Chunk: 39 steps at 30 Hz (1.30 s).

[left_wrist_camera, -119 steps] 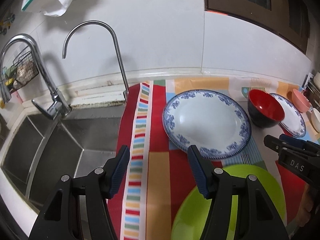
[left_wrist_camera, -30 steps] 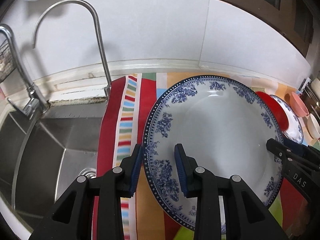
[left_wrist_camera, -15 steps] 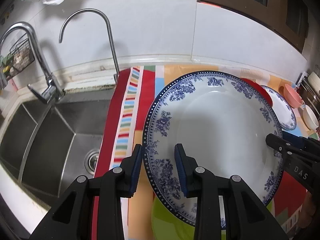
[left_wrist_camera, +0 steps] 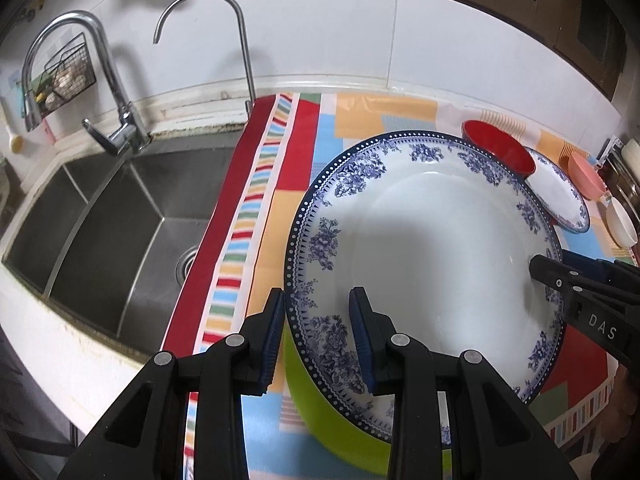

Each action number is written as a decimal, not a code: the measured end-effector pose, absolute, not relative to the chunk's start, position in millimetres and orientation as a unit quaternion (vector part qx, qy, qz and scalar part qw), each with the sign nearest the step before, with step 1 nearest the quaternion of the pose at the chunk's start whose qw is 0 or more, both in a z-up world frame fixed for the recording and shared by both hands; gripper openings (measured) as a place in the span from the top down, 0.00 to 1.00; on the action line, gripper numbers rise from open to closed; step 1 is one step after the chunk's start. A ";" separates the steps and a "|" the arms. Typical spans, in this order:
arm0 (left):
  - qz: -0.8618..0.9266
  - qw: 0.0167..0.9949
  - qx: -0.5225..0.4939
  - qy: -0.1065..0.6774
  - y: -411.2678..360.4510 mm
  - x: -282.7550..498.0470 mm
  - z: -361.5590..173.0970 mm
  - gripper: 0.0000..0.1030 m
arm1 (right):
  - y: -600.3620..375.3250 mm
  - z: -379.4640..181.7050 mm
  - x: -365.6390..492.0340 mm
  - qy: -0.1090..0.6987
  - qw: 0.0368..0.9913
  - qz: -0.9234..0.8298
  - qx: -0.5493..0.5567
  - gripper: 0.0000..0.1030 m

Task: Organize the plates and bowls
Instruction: 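Lift the blue-rimmed plate with both grippers and carry it over the green plate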

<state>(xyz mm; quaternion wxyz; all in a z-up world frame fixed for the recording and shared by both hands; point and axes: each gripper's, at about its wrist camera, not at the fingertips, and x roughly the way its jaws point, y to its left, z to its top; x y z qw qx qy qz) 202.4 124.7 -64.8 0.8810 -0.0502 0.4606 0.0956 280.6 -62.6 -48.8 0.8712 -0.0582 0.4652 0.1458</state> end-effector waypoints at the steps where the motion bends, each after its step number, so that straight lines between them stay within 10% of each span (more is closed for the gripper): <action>1: 0.098 0.880 -0.052 0.462 124.4 199.9 -65.6 0.68 | -62.8 -49.2 278.9 0.466 0.870 0.148 -0.060 0.63; 39: 0.116 0.841 -0.078 0.522 129.2 183.4 -107.2 0.68 | -53.8 -90.1 265.0 0.521 0.831 0.170 -0.099 0.63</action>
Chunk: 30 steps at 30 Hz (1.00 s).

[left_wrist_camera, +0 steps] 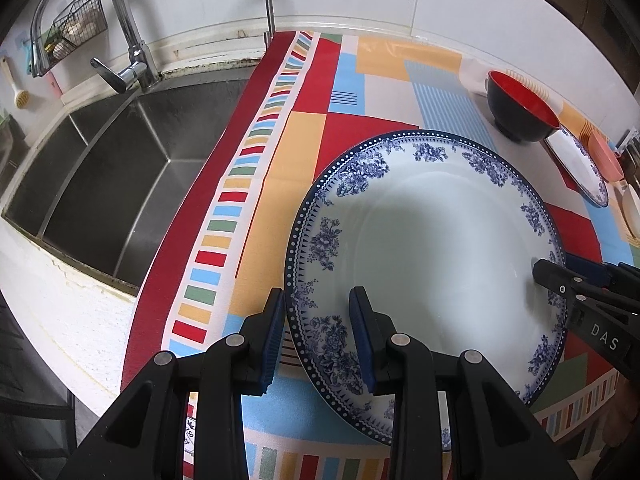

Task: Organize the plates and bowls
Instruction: 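Lift the blue-rimmed plate with both grippers and carry it over the green plate, then lower the blue-rimmed plate onto the green plate and open both grippers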

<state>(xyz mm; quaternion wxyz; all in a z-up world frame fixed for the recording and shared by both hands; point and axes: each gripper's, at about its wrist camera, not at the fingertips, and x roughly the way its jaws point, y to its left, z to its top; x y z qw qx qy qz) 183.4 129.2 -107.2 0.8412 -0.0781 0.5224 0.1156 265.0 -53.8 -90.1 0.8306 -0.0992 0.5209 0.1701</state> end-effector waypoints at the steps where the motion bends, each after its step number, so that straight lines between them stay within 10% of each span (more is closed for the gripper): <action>1: 0.115 0.841 -0.078 0.523 129.3 183.5 -107.4 0.68 | -53.8 -90.1 264.8 0.521 0.831 0.170 -0.099 0.63; 30: 0.075 0.882 -0.042 0.463 97.3 200.0 -62.8 0.50 | -81.1 -62.0 263.9 0.472 0.865 0.152 -0.075 0.52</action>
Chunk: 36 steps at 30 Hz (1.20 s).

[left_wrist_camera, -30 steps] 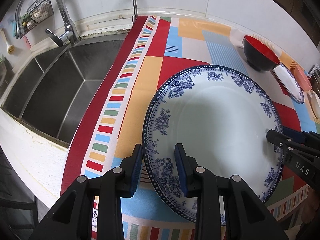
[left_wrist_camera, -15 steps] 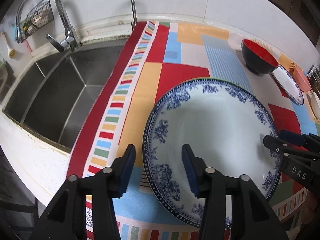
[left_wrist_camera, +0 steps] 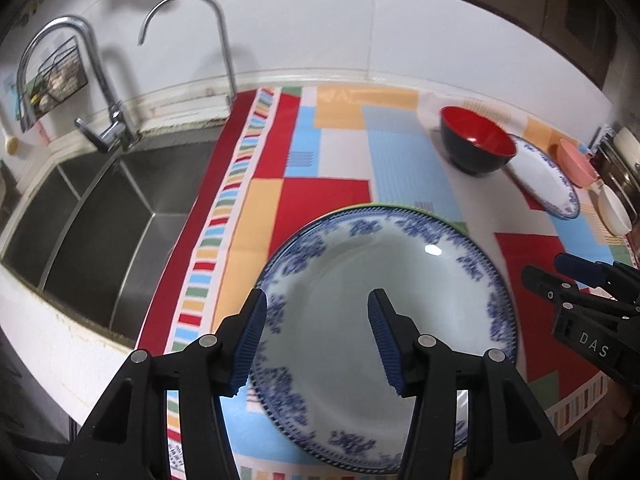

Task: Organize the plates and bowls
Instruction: 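Lower the blue-rimmed plate onto the green plate and open both grippers, then move both grippers to the rim of the blue-floral white plate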

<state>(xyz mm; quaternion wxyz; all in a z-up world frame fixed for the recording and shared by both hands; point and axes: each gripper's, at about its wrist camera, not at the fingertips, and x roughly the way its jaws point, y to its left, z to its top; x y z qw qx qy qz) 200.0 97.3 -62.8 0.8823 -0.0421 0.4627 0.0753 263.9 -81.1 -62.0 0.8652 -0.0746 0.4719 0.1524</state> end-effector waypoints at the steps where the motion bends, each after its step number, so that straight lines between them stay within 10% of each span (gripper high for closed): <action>1: 0.071 0.884 -0.041 0.461 94.1 202.0 -61.4 0.50 | -83.0 -59.8 263.5 0.469 0.867 0.151 -0.074 0.52; 36: -0.063 0.915 -0.018 0.397 -64.4 296.5 -11.6 0.50 | -246.3 -16.5 312.5 0.411 0.911 0.048 0.010 0.52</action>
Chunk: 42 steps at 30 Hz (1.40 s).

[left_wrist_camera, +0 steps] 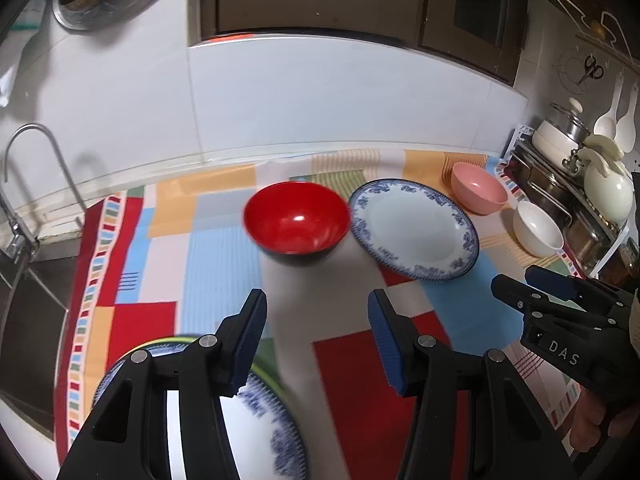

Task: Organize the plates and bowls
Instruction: 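Move both grippers to the rim of the blue-floral white plate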

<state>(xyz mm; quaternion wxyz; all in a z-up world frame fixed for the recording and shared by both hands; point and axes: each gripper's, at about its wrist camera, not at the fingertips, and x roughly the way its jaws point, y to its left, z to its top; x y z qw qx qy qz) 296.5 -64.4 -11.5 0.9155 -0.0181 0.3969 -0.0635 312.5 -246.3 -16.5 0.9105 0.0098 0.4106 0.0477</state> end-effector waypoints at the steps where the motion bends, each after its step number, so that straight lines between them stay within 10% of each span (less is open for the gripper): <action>1: -0.065 0.915 -0.020 0.398 -68.9 301.2 -12.3 0.50 | -249.2 -16.6 314.9 0.410 0.911 0.047 0.010 0.52; 42: 0.043 0.899 -0.045 0.433 -165.7 434.1 -107.6 0.50 | -349.7 -97.1 469.1 0.398 0.915 0.066 0.010 0.52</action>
